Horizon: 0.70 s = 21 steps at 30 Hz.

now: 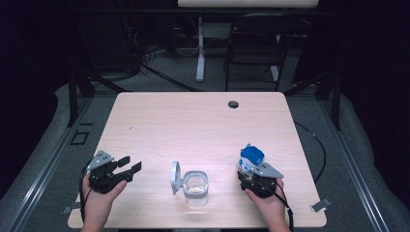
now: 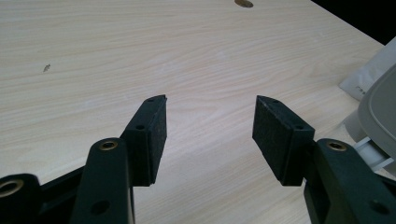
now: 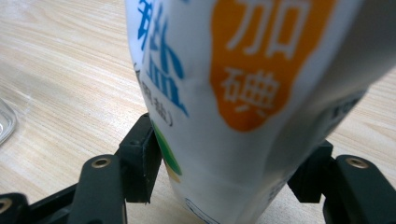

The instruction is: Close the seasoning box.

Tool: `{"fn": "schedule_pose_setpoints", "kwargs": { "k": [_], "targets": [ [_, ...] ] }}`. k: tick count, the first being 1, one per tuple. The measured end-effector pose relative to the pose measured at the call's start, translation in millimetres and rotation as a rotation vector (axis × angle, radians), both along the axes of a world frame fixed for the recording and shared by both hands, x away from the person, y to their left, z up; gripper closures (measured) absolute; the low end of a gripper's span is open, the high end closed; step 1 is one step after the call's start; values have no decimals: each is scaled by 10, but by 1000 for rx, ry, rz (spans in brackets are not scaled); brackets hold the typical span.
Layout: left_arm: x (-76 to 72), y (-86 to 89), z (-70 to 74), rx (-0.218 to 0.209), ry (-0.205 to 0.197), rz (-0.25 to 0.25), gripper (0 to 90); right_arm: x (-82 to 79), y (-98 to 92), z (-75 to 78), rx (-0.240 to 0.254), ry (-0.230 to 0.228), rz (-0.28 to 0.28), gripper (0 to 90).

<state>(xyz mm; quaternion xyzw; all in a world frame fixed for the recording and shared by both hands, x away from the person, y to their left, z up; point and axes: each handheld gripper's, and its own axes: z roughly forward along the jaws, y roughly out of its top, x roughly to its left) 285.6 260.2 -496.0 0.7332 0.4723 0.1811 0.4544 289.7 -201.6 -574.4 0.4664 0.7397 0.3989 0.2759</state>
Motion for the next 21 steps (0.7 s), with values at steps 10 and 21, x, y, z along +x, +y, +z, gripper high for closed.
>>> {"fn": "schedule_pose_setpoints", "kwargs": {
  "k": [10,21],
  "targets": [
    [-4,8,10,-1,-1,1,455,-7,5,1,-14,-3,5,378],
    [-5,9,15,0,-4,2,455,-2,2,-1,-10,-6,11,390]
  ]
}}
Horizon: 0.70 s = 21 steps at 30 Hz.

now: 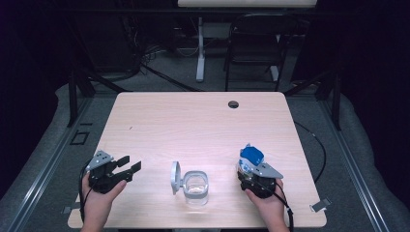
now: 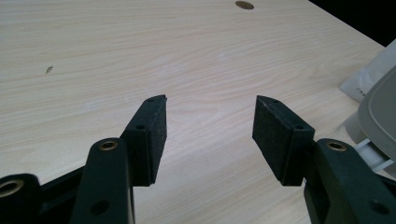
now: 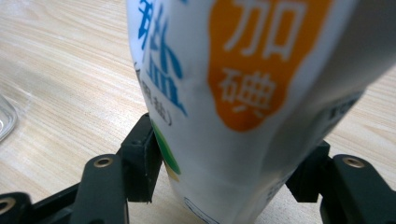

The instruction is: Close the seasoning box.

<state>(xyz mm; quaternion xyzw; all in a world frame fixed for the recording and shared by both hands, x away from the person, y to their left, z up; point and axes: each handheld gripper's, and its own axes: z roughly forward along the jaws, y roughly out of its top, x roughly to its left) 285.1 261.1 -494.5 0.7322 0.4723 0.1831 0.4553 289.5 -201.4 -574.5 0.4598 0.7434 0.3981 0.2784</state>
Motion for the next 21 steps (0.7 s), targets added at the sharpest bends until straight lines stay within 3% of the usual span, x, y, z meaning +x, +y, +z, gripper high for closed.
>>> {"fn": "schedule_pose_setpoints", "kwargs": {
  "k": [21],
  "targets": [
    [2,28,-2,-7,1,7,455,4,-17,15,-25,-10,47,410]
  ]
}}
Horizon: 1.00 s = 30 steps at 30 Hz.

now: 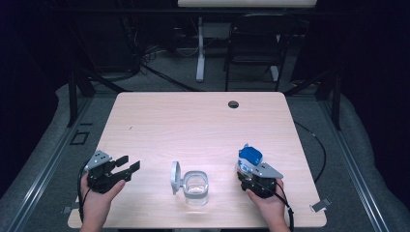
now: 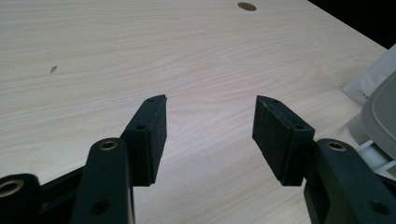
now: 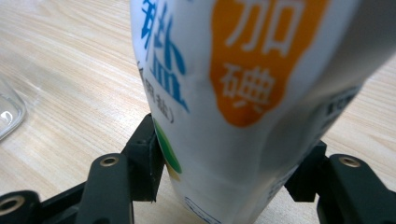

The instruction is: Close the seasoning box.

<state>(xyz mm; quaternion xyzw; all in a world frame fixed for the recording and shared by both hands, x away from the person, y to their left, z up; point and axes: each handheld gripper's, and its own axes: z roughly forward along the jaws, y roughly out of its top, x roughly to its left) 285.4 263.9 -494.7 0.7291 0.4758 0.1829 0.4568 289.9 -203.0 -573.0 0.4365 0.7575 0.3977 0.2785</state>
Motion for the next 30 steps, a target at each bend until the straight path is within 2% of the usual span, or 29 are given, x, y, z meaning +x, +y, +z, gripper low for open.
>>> {"fn": "schedule_pose_setpoints", "kwargs": {
  "k": [13,23,26,28,30],
  "targets": [
    [4,3,-20,5,7,1,455,-56,84,128,5,-54,47,409],
    [8,24,-35,4,13,7,455,-81,134,224,-22,-71,71,410],
    [3,39,-26,2,12,10,455,-82,156,243,-7,-75,73,410],
    [-1,55,-19,1,12,16,455,-71,175,281,2,-62,87,410],
    [5,65,-21,-4,9,20,455,-61,200,314,-5,-69,99,410]
  ]
}}
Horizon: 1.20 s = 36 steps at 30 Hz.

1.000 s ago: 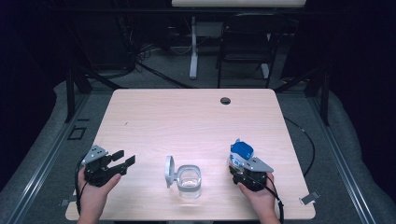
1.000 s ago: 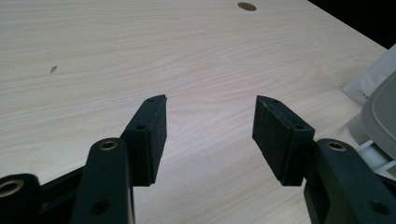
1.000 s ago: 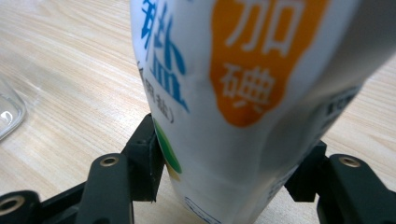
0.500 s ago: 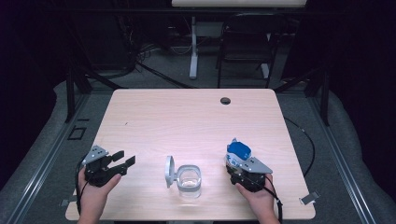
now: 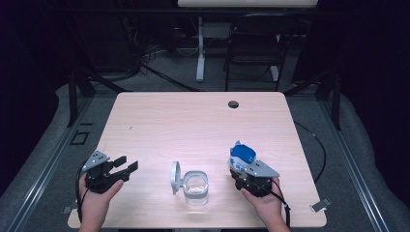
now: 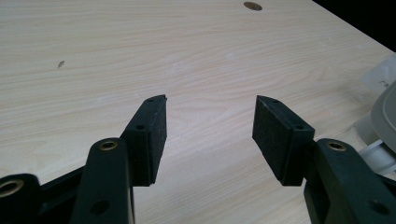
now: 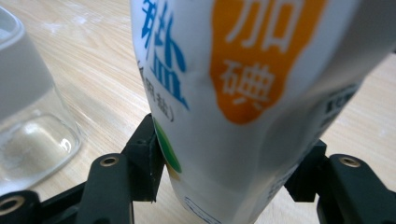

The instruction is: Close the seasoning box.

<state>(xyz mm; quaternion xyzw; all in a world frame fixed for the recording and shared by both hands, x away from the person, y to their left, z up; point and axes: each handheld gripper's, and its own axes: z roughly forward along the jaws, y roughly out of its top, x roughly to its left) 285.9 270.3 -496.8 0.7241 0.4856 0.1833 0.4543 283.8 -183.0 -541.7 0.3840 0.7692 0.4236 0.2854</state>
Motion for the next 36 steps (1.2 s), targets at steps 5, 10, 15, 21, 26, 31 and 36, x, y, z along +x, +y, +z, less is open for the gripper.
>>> {"fn": "schedule_pose_setpoints", "kwargs": {
  "k": [5,10,15,21,26,31,36],
  "targets": [
    [18,29,-15,-3,8,7,455,62,47,62,-3,-9,34,410],
    [25,42,-31,-7,12,13,455,128,68,77,-10,-14,42,409],
    [26,49,-30,-5,15,16,455,216,88,88,-39,-12,57,410],
    [15,54,-38,-6,18,17,455,321,124,60,-77,-30,60,410],
    [15,57,-47,-6,20,20,455,390,193,67,-105,-50,80,410],
    [4,56,-55,-3,17,23,455,372,258,96,-109,-92,100,410],
    [-5,72,-67,0,29,28,455,296,302,91,-144,-119,121,410]
  ]
}}
